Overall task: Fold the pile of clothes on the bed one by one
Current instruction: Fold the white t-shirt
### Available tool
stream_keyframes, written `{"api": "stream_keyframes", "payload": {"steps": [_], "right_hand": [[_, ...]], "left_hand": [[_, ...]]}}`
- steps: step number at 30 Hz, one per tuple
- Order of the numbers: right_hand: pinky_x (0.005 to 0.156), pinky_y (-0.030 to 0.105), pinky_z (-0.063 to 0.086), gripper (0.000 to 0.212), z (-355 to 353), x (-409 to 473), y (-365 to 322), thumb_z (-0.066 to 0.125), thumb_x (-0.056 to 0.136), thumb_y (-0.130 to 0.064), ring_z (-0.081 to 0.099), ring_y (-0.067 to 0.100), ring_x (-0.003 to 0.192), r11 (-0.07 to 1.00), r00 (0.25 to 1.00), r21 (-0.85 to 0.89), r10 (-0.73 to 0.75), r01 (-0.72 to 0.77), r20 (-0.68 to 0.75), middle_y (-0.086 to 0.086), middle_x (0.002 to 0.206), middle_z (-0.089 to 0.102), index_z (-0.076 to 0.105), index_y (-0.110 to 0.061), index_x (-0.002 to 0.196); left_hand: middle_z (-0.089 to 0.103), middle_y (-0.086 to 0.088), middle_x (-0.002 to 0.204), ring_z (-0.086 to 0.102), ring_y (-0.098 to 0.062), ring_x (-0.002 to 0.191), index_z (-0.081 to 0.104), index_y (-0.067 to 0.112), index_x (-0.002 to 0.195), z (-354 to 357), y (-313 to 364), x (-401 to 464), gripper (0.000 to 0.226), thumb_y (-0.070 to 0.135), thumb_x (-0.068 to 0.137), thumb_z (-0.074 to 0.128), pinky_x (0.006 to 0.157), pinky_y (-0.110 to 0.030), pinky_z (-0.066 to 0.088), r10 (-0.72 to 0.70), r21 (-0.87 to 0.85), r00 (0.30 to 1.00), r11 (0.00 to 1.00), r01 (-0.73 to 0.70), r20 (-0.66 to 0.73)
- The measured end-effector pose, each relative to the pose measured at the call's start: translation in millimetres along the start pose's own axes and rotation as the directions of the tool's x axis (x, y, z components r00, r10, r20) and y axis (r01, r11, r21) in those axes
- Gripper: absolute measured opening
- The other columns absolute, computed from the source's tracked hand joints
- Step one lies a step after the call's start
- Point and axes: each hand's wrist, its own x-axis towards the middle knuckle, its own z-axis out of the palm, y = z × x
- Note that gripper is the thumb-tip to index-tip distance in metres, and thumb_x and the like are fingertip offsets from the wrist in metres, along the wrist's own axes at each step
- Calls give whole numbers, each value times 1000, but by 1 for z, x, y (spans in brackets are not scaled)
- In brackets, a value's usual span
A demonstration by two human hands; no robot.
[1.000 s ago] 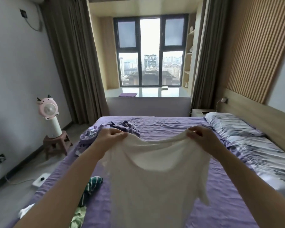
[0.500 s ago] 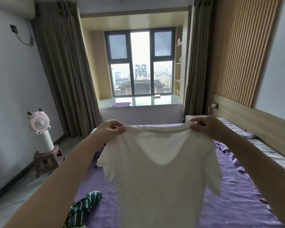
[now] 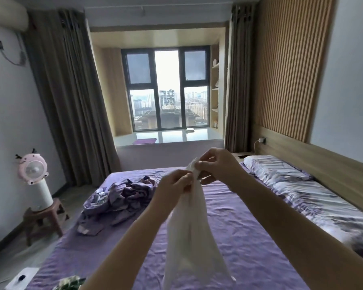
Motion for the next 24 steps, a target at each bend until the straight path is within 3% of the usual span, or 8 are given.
{"api": "stream_keyframes", "payload": {"steps": [2, 5, 6, 8, 11, 14, 18, 24], "right_hand": [[61, 37, 59, 12, 7, 1, 0, 74, 78, -11, 70, 27, 69, 990, 998, -127, -62, 59, -17, 11, 76, 68, 61, -12, 77], [63, 24, 56, 3, 4, -1, 8, 70, 82, -14, 69, 13, 70, 979, 986, -127, -153, 160, 66, 4, 75, 72, 68, -14, 81], [65, 18, 53, 4, 0, -1, 14, 67, 84, -11, 67, 7, 73, 975, 982, -125, -177, 185, 74, 3, 79, 72, 69, -14, 86], [75, 11, 48, 22, -9, -1, 28, 56, 88, 1, 64, -2, 84, 984, 985, -73, -155, 160, 74, 3, 98, 70, 68, -14, 99], [95, 19, 43, 48, -11, -1, 51, 41, 86, 15, 55, 3, 111, 992, 991, 112, -63, 51, 114, 2, 125, 60, 58, -18, 116], [95, 32, 48, 47, -2, -4, 72, 45, 90, 9, 58, 15, 113, 931, 972, 363, -65, -21, 225, 3, 123, 63, 54, -15, 128], [84, 34, 53, 55, 11, -15, 86, 71, 81, -19, 62, 22, 108, 803, 891, 565, -102, -188, 442, 10, 124, 62, 52, -18, 132], [90, 44, 47, 69, 8, -17, 91, 40, 94, 8, 50, 31, 119, 851, 889, 517, -163, -93, 427, 15, 142, 44, 24, -33, 147]], "left_hand": [[61, 3, 73, 54, -5, 65, 69, 16, 86, 3, -7, -1, 15, 31, 83, 70, 58, -18, 40, 92, 203, 995, 974, -97, 33], [60, -4, 77, 52, -8, 68, 67, 10, 86, -5, -9, 4, 12, 22, 84, 69, 61, -22, 36, 159, 341, 987, 928, -152, 7], [59, -4, 74, 50, -8, 66, 67, 7, 84, -10, -9, 6, 14, 20, 87, 65, 61, -23, 36, 129, 274, 992, 954, -126, 9], [60, -9, 77, 54, -16, 71, 67, 1, 89, -18, -3, 9, 21, 21, 91, 60, 66, -28, 43, -44, -122, 998, 991, 49, 42], [68, -14, 80, 66, -22, 69, 71, 4, 86, -28, 8, 15, 22, 22, 82, 58, 62, -28, 55, -252, -602, 950, 735, 312, 184], [68, -14, 83, 68, -24, 71, 66, 3, 93, -32, 16, 18, 34, 26, 70, 55, 61, -28, 56, -254, -669, 928, 644, 372, 272], [66, -13, 79, 67, -24, 68, 64, 4, 92, -38, 14, 18, 26, 23, 85, 49, 59, -29, 57, -267, -698, 923, 604, 384, 277], [70, -14, 82, 70, -25, 71, 67, 3, 91, -53, -5, 15, 29, 21, 91, 45, 62, -32, 58, -323, -707, 898, 557, 436, 299]]}}
